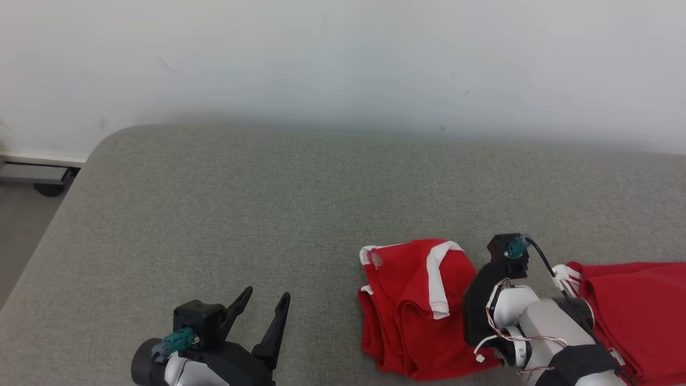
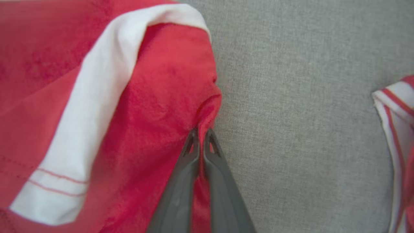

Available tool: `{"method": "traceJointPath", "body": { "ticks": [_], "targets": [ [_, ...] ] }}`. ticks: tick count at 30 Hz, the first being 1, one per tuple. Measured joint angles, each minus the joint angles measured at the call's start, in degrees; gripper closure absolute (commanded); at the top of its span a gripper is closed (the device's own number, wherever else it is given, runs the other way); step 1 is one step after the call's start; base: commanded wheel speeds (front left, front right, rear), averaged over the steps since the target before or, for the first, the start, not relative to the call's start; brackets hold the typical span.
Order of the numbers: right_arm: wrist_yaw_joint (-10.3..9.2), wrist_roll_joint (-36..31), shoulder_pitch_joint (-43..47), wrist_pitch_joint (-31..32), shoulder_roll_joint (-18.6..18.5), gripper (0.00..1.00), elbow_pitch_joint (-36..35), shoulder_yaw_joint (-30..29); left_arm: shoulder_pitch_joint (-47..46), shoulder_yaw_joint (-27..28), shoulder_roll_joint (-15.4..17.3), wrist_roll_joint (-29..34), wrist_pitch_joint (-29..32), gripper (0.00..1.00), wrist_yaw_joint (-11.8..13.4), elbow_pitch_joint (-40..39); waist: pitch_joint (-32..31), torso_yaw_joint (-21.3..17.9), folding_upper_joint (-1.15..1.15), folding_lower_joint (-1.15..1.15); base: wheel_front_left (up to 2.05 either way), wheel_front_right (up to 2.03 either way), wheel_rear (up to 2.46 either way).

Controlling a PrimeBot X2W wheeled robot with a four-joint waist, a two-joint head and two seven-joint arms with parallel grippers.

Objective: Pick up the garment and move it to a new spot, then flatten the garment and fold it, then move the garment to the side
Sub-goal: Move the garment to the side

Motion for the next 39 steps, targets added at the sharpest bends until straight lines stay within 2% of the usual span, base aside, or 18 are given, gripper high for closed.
{"method": "traceJointPath", "body": {
  "ticks": [5, 12, 18, 22, 25, 33, 39],
  "targets": [
    [0.0, -4.21, -1.48, -2.12, -0.27, 1.0, -3.3, 1.37, -0.05, 0.26, 0.03, -0.01, -0.1, 0.0, 0.02, 0.9, -1.2, 0.1, 0.0, 0.0, 0.0, 0.0, 0.0],
    [0.0, -6.68, -0.07, -2.2, -1.64, 1.0, -8.03, 1.92, 0.43, 0.46, -0.01, -0.12, -0.53, 0.0, 0.08, 1.34, -3.19, -0.74, 0.0, 0.0, 0.0, 0.0, 0.0],
    [-0.01, -9.28, 4.91, 0.82, -3.99, 1.0, -10.1, -1.14, 1.9, 0.44, -0.07, -0.37, -1.09, 0.0, 0.1, 1.49, -5.21, -1.81, 0.0, -0.01, 0.0, 0.0, 0.0],
    [-0.01, -10.78, 6.12, 2.45, -4.65, 1.0, -13.89, -3.07, 3.01, 0.45, -0.02, -0.53, -1.11, 0.0, 0.18, 1.41, -6.12, -2.72, -0.01, -0.01, 0.0, 0.0, 0.0],
    [-0.01, -13.08, 6.27, 2.9, -4.81, 1.0, -17.56, -5.09, 3.18, 0.52, 0.03, -0.6, -1.2, 0.0, 0.23, 1.18, -6.61, -3.36, 0.0, -0.01, 0.0, 0.0, 0.0],
    [-0.01, -18.81, 10.62, 9.12, -7.4, 1.0, -25.22, -6.31, 4.16, 0.42, -0.16, -0.67, -1.6, 0.0, 0.59, 0.75, -7.2, -4.56, -0.01, -0.01, 0.0, 0.0, 0.0],
    [-0.01, -20.98, 13.27, 13.86, -8.91, 1.0, -35.35, -8.15, 4.38, 0.71, -0.13, -0.69, -1.81, 0.0, 0.63, -0.03, -7.06, -5.68, 0.0, -0.01, 0.0, 0.0, 0.0]
  ]
}}
